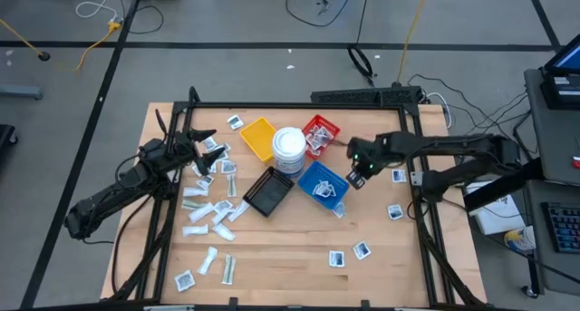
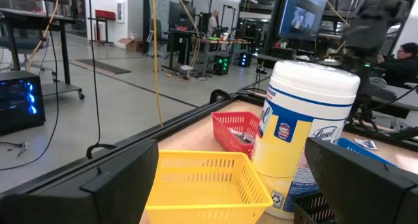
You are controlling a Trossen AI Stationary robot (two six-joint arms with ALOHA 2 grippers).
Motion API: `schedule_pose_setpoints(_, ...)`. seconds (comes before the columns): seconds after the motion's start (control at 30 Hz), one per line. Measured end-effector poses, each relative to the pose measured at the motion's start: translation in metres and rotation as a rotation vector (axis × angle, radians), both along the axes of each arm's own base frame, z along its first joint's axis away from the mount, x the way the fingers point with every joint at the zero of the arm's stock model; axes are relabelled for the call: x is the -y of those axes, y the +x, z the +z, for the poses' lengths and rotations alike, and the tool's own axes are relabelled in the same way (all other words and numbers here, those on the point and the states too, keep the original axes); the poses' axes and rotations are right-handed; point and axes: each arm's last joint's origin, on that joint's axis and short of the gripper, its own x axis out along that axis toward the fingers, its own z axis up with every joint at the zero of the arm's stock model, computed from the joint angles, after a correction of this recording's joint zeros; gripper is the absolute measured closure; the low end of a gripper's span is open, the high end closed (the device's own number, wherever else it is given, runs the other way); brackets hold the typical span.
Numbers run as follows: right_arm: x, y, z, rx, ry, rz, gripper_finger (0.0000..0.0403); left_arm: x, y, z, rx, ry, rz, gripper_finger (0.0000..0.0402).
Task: Pick & Place First Aid Supplies
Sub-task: Put the alcohol pad into the blue bin
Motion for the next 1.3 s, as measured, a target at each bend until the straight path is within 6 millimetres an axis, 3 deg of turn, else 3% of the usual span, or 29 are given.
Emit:
schedule_pose_setpoints(0.2,-0.026,0.018,0.001,0.0,0.027,0.115,0.0403,0.0,0.0,0.0,0.0,0.0,0.0,0.0009)
schedule_pose_setpoints(0.63,-0.026,0.087,0.013,0.019,-0.021,0.304,0.0403,0.0,0.0,0.0,0.0,0.0,0.0,0.0009)
schedule_pose_setpoints(0.97,-0.026,0.1,-0.015,-0.023,-0.025,0.338,0.0403,0.0,0.0,0.0,0.0,0.0,0.0,0.0009)
schedule_pose_setpoints(1.3,-0.029,0.107,-0.024,-0.033,-0.079,0.369,0.0401,0.0,0.0,0.0,0.0,0.0,0.0,0.0009)
